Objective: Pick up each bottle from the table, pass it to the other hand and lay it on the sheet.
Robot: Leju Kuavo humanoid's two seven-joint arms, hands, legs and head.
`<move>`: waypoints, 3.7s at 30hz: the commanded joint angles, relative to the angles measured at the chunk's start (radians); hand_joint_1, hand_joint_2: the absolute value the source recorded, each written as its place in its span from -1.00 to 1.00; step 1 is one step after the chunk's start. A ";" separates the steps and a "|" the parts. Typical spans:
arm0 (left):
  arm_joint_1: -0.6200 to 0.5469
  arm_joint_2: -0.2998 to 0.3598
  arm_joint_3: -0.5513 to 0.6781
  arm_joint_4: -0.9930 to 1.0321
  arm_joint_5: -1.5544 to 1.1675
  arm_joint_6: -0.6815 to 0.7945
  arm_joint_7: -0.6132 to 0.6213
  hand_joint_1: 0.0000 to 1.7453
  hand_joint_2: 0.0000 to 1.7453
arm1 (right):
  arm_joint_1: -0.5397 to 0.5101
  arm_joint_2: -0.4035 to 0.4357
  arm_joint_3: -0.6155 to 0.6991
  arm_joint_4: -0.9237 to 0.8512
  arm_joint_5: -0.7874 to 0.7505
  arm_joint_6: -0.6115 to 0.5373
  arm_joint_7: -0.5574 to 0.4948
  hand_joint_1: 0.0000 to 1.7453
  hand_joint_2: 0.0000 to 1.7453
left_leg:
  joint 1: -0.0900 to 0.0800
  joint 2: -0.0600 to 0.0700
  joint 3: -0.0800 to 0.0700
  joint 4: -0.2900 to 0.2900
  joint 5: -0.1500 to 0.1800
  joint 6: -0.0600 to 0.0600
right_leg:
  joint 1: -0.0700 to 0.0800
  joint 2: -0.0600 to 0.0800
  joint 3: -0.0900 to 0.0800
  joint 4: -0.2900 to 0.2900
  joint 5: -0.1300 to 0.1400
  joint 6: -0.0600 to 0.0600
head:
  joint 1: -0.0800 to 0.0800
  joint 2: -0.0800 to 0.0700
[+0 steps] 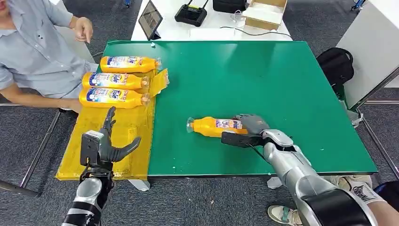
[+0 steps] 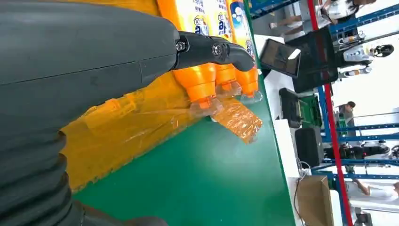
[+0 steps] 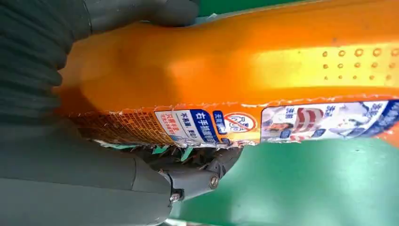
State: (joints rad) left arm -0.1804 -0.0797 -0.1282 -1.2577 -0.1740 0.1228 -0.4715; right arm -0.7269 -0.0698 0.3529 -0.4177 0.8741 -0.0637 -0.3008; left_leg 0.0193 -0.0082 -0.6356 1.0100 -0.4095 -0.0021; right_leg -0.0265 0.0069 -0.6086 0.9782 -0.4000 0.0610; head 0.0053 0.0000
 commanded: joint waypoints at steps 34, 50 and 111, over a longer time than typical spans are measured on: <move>0.276 -0.050 -0.212 -0.249 0.299 -0.049 -0.118 -1.00 1.00 | 0.410 0.155 -0.187 -0.661 -0.564 -0.287 -0.397 0.90 1.00 | 0.000 0.001 0.002 -0.001 -0.003 0.000 | 0.001 0.000 0.002 -0.001 -0.002 -0.003 | 0.000 0.000; 0.192 -0.076 -0.221 -0.175 0.227 -0.074 -0.089 -1.00 1.00 | 0.311 0.241 0.181 -0.433 -0.445 -0.205 -0.397 0.84 1.00 | 0.001 0.002 0.001 -0.001 -0.002 0.000 | 0.001 0.002 0.000 0.000 -0.001 -0.002 | 0.000 0.000; 0.127 -0.064 -0.233 -0.114 0.149 0.032 -0.011 1.00 1.00 | 0.319 0.273 0.303 -0.407 -0.615 -0.298 -0.397 -1.00 -1.00 | 0.001 -0.001 0.002 -0.001 -0.002 0.000 | 0.002 -0.002 0.003 -0.001 -0.002 -0.003 | 0.000 0.000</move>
State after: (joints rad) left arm -0.0098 -0.1495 -0.4070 -1.4412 0.0401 0.0433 -0.4986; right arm -0.3957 0.2239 0.6519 -0.8263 0.2552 -0.3430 -0.6645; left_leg 0.0203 -0.0083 -0.6378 1.0096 -0.4105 -0.0029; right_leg -0.0260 0.0070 -0.6108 0.9782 -0.4009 0.0604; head 0.0053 0.0000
